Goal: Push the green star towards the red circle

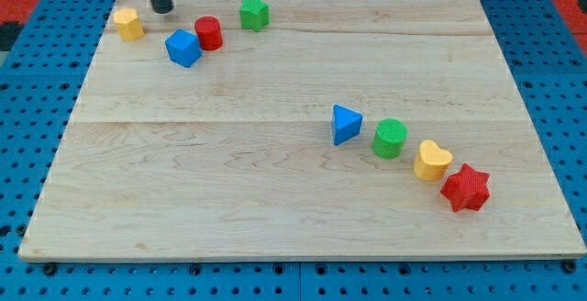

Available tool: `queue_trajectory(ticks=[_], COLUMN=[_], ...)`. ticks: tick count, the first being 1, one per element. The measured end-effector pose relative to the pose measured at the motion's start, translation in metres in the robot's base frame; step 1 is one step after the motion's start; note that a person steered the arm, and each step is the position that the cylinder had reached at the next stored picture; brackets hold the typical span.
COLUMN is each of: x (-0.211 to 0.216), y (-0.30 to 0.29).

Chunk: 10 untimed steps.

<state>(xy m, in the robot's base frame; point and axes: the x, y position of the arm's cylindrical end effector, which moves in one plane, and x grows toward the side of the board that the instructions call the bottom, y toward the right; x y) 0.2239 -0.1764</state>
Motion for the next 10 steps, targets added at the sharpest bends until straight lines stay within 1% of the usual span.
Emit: queue_trajectory(ticks=[1,3,4,5,6,7,8,9,10], x=[0.002,-0.003,-0.03,-0.023,0.01,0.012,0.01,0.006,-0.027], y=[0.064,0.069,0.109,0.144,0.141,0.131,0.129,0.114,0.086])
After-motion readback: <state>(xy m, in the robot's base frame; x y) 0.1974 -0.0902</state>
